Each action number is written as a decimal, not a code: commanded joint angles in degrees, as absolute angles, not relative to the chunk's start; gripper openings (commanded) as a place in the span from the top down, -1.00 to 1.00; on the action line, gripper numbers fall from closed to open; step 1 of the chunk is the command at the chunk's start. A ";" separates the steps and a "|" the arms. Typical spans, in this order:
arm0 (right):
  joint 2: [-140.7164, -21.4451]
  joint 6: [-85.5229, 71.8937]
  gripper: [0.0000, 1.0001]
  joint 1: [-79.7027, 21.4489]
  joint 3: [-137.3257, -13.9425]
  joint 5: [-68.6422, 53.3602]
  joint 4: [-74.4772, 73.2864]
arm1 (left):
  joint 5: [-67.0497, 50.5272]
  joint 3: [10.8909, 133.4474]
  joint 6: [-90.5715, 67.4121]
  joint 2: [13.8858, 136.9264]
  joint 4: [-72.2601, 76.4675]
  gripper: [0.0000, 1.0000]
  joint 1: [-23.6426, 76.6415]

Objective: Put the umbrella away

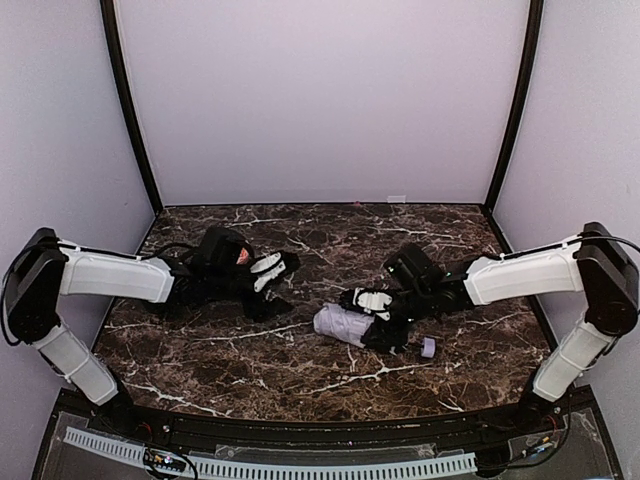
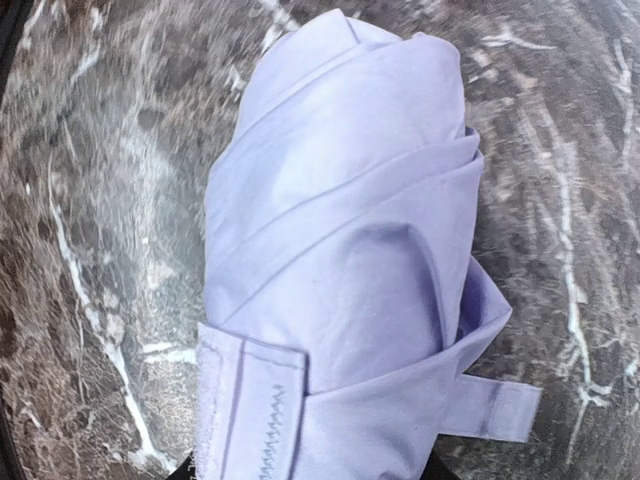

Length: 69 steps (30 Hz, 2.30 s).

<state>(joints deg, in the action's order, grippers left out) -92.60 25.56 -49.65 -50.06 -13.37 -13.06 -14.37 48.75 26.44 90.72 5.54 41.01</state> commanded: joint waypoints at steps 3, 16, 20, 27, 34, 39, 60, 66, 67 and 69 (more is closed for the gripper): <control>-82.35 14.04 1.00 -42.83 -52.97 -27.78 -1.50 | -25.06 41.12 17.20 83.61 28.37 0.24 41.57; -78.51 14.08 1.00 -41.75 -64.86 -36.21 -6.55 | -37.30 43.60 16.25 87.18 34.07 -0.21 47.00; -77.93 15.35 1.00 -41.73 -67.38 -40.11 -7.98 | -35.04 42.97 16.17 87.62 37.95 -0.46 47.03; -78.01 18.33 1.00 -41.55 -71.26 -42.16 -12.53 | -40.35 45.69 17.48 89.57 35.04 0.68 47.02; -79.15 17.58 1.00 -39.20 -71.65 -39.75 -14.55 | -45.62 44.53 18.91 86.07 29.37 1.00 47.02; -79.48 17.39 1.00 -36.65 -72.14 -38.78 -16.53 | -45.80 44.01 22.51 80.80 20.75 1.00 46.94; -77.02 23.87 1.00 -37.96 -81.33 -50.83 -26.99 | -33.85 52.26 44.68 85.40 -4.27 1.00 43.19; -75.92 40.69 1.00 -45.61 -81.64 -57.64 -42.56 | -33.39 59.33 53.55 93.03 -2.24 1.00 40.83; -76.06 43.40 1.00 -47.07 -81.14 -57.37 -44.89 | -33.00 61.59 55.54 94.33 -2.05 1.00 40.41; -76.55 46.12 1.00 -49.49 -79.82 -56.49 -47.89 | -31.76 64.86 57.81 96.77 -1.41 1.00 39.80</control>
<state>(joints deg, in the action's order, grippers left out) -80.42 34.92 -43.94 -77.89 -46.13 -40.80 -38.46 60.36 50.94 91.48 3.95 42.92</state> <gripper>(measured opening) 0.356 0.010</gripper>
